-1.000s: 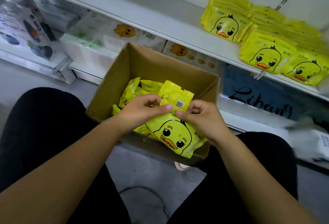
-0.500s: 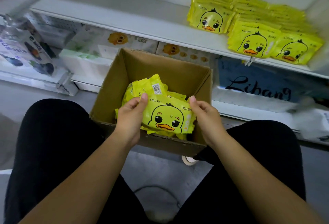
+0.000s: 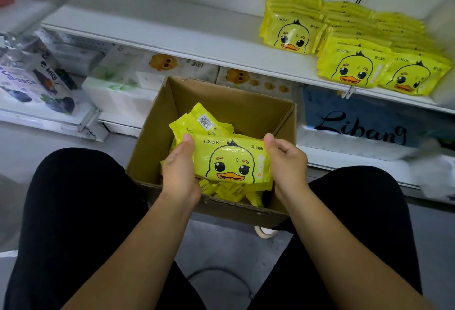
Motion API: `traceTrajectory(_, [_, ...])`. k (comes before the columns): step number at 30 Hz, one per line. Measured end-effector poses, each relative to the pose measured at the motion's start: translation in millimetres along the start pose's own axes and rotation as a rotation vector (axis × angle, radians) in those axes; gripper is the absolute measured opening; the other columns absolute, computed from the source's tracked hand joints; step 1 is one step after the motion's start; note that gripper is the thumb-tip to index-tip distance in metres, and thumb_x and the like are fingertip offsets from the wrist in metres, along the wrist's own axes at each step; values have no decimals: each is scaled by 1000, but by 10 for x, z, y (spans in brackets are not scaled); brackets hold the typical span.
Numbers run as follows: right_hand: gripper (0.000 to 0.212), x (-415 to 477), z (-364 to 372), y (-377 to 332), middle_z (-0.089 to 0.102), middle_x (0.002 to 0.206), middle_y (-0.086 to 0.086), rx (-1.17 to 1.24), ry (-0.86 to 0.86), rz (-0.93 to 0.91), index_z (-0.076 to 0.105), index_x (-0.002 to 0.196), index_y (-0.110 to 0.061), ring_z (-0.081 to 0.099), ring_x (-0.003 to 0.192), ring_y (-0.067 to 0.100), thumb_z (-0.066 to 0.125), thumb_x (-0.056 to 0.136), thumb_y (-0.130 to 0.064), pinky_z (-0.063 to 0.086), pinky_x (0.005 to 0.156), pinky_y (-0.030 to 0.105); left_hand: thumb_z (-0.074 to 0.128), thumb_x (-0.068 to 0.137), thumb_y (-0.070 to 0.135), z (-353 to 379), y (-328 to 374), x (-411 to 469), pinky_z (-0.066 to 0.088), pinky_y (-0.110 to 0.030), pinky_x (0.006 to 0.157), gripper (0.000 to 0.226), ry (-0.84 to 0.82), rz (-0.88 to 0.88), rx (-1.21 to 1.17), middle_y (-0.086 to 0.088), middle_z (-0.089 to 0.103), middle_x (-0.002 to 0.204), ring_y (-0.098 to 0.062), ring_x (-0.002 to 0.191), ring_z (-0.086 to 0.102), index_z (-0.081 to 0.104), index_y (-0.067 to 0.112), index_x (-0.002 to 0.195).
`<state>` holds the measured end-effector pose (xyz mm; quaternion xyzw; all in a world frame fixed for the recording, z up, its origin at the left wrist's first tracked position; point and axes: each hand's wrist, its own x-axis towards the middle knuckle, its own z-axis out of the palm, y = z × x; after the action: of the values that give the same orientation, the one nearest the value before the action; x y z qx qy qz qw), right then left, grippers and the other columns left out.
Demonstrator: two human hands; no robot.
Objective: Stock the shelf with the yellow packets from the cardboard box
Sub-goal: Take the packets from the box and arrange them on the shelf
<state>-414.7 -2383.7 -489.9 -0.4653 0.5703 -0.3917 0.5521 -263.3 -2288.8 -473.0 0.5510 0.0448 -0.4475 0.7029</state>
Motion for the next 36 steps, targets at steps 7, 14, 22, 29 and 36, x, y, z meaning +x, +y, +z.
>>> traceTrajectory(7, [44,4,109,99,73,118,4,39,-388,309,69,117,-17,68,111,27,63,89,-51,60,80,43,56,104,41,-103,69,166,65,-46,72,28,70,-4,-38,-7,80,102,-26,90,78,74,19,103])
traceTrajectory(14, [35,101,143,44,77,105,5,31,-288,140,69,114,-15,72,90,18,50,102,-42,57,71,29,68,94,50,-114,73,222,58,-50,94,31,19,-33,51,0,80,102,-22,102,75,73,20,100])
traceTrajectory(22, [45,230,135,75,74,101,10,-124,-80,6,71,104,-19,62,62,15,38,105,-49,49,61,32,73,88,53,-105,7,208,59,-44,92,34,-6,21,251,-1,73,124,-19,120,66,74,23,105])
traceTrajectory(29, [41,231,166,28,77,89,1,-154,-121,-56,70,97,-23,71,65,18,38,106,-46,58,63,36,57,72,90,-124,-64,138,61,-50,83,68,-86,80,455,-2,58,94,-21,88,58,59,25,90])
traceTrajectory(36, [33,246,181,-113,69,100,-16,-213,-124,-136,68,105,-33,64,93,-1,39,105,-48,52,84,30,54,104,46,-41,5,132,57,-50,97,37,-14,40,236,-1,76,115,-20,112,70,72,17,118])
